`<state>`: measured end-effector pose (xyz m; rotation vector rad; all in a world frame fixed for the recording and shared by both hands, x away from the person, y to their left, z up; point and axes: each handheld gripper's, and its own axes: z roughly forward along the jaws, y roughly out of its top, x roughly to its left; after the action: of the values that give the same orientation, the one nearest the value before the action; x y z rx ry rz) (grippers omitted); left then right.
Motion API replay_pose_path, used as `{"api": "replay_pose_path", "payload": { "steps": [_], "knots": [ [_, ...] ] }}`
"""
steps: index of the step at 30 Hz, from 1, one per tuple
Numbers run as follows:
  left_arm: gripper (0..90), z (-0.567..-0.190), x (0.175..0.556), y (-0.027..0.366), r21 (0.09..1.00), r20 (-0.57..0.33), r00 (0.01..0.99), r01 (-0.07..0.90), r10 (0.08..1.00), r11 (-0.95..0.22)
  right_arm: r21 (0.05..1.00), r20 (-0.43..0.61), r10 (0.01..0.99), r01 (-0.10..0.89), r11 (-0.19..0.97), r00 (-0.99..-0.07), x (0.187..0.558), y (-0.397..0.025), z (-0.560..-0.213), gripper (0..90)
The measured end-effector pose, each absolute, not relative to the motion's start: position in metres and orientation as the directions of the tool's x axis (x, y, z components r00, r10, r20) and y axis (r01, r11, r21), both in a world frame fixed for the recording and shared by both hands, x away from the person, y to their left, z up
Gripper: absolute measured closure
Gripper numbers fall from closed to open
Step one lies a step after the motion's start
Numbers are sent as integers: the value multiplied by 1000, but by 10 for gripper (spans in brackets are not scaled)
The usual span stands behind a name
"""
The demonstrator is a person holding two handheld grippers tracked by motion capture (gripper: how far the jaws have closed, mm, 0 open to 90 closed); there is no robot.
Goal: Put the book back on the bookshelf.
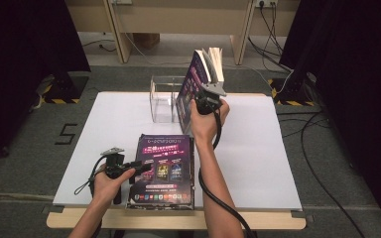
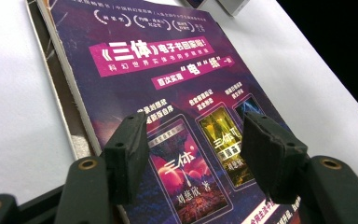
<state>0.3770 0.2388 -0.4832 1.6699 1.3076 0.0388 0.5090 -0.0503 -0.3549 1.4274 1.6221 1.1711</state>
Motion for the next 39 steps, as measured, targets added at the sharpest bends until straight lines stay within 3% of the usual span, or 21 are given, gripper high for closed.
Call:
{"api": "replay_pose_path", "payload": {
  "steps": [17, 39],
  "knots": [
    [405, -483, 377, 237, 688, -501, 422, 724, 756, 51, 912, 113, 958, 411, 5, -264, 490, -66, -367, 616],
    [404, -482, 377, 239, 686, -498, 408, 726, 765, 59, 873, 95, 918, 476, 108, -384, 472, -90, -372, 603]
  ]
}}
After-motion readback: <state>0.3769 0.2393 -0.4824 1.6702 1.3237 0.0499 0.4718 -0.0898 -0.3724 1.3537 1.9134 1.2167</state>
